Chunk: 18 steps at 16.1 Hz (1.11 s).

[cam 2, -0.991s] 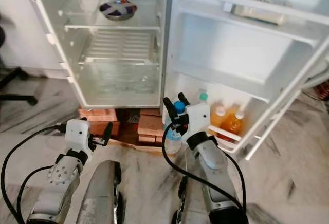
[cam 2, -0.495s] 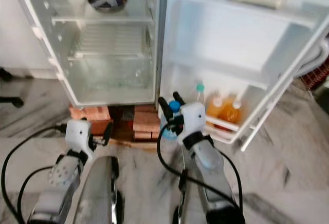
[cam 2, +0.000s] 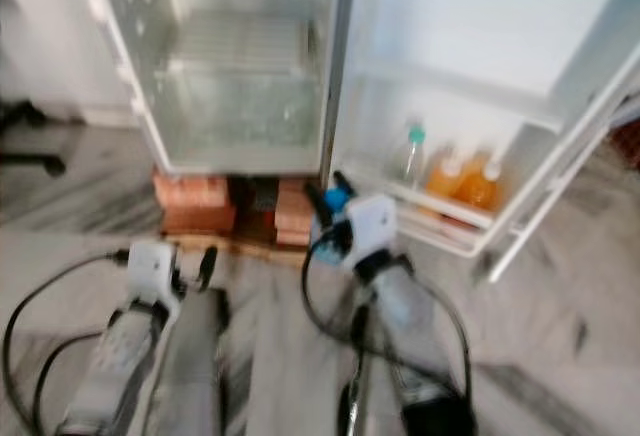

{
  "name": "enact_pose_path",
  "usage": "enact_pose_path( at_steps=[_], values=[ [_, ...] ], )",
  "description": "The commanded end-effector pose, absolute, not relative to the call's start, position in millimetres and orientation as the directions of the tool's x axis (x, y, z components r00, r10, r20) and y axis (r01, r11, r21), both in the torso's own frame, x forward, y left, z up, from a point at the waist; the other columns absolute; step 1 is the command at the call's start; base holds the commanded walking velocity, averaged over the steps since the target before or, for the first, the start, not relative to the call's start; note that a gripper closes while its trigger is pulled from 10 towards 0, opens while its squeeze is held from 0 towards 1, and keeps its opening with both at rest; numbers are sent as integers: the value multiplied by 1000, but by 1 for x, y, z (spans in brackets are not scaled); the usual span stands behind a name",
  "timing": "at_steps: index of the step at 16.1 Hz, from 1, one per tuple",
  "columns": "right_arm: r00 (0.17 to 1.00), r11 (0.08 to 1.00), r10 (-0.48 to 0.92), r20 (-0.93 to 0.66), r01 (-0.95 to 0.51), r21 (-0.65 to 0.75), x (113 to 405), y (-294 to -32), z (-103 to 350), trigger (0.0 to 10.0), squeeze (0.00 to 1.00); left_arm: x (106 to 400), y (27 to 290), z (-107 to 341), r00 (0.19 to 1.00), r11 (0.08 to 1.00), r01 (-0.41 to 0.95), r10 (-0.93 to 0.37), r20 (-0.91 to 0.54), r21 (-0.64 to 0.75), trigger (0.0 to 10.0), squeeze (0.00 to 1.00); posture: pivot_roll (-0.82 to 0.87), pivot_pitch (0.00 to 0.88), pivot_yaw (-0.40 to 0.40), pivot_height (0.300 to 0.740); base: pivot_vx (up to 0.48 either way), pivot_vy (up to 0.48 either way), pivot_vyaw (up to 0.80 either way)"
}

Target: Restocking fridge

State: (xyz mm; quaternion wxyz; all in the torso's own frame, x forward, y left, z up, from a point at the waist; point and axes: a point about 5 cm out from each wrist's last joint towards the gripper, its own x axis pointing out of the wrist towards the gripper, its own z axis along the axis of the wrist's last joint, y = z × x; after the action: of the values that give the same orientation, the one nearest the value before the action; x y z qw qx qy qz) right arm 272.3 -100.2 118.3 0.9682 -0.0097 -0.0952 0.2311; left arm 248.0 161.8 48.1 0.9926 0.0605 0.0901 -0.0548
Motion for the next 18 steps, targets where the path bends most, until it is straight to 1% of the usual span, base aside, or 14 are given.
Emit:
enact_pose_path(
  at_steps=[1,12,18],
  values=[
    [869,899,438,229,-428,-95,275,-104,130,10000,0,253,158,55,981,985,131,-113,-157,113,10000,0,107,101,-41,508,0,0,0],
    [857,892,453,247,-436,-123,278,-102,135,10000,0,255,156,55,981,983,144,-127,-148,111,10000,0,106,99,-39,508,309,0,0],
    [856,890,455,244,-437,-127,277,-103,134,10000,0,256,153,55,980,985,140,-122,-155,106,10000,0,106,100,-37,508,0,0,0]
  ],
)
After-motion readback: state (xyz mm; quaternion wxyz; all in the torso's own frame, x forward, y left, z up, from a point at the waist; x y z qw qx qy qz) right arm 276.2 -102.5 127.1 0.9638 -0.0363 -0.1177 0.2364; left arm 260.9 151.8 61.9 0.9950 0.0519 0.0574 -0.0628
